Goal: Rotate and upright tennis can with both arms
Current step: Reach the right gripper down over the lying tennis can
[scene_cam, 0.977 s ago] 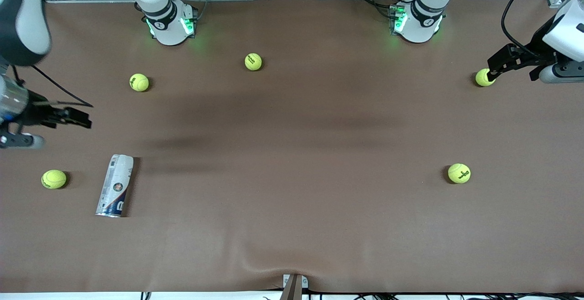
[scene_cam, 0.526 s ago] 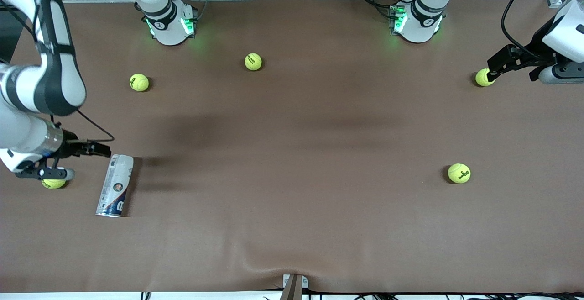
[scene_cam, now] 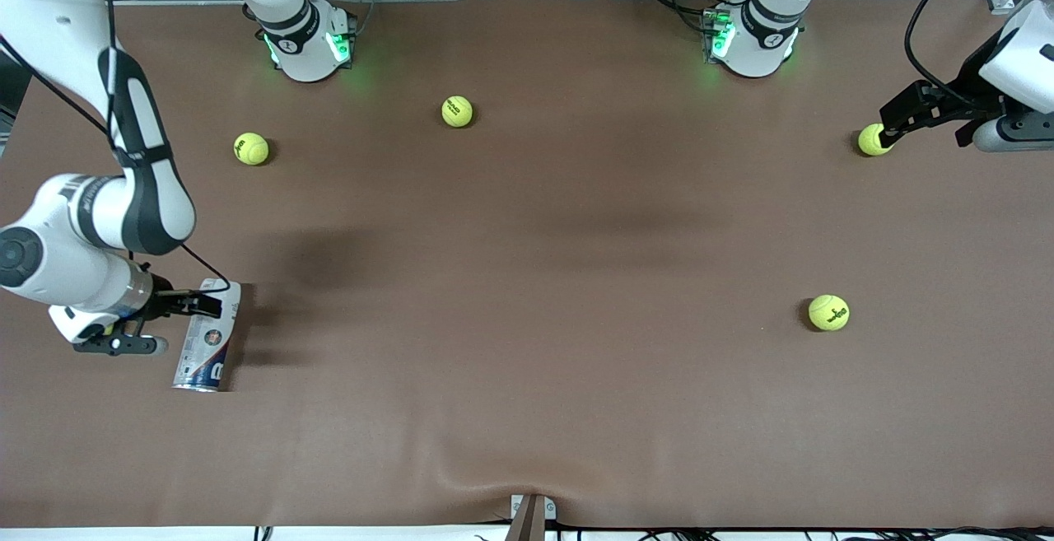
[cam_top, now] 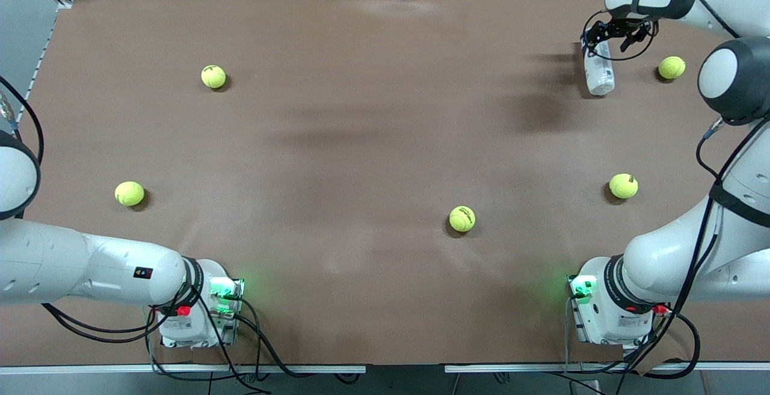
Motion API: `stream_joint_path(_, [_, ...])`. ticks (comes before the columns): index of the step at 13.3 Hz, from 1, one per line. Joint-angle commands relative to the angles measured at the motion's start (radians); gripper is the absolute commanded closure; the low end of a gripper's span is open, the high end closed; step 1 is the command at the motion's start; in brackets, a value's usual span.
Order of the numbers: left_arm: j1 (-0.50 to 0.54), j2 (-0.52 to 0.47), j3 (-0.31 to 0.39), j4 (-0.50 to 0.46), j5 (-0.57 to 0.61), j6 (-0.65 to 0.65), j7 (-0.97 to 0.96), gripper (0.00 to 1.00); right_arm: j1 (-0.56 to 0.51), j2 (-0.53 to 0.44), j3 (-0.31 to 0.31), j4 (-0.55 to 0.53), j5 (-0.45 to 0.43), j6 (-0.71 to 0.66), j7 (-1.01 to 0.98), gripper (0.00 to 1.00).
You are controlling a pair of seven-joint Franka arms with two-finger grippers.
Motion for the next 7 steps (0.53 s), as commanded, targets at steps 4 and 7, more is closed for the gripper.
stream_joint_path(4, [0.008, 0.001, 0.0, 0.008, -0.003, -0.009, 0.023, 0.0, -0.042, 0.17, 0.013, 0.076, 0.004, 0.164, -0.085, 0.0])
stream_joint_path(7, [0.008, 0.001, 0.0, 0.006, -0.003, -0.009, 0.023, 0.0, -0.042, 0.21, 0.013, 0.074, 0.005, 0.25, -0.083, 0.0])
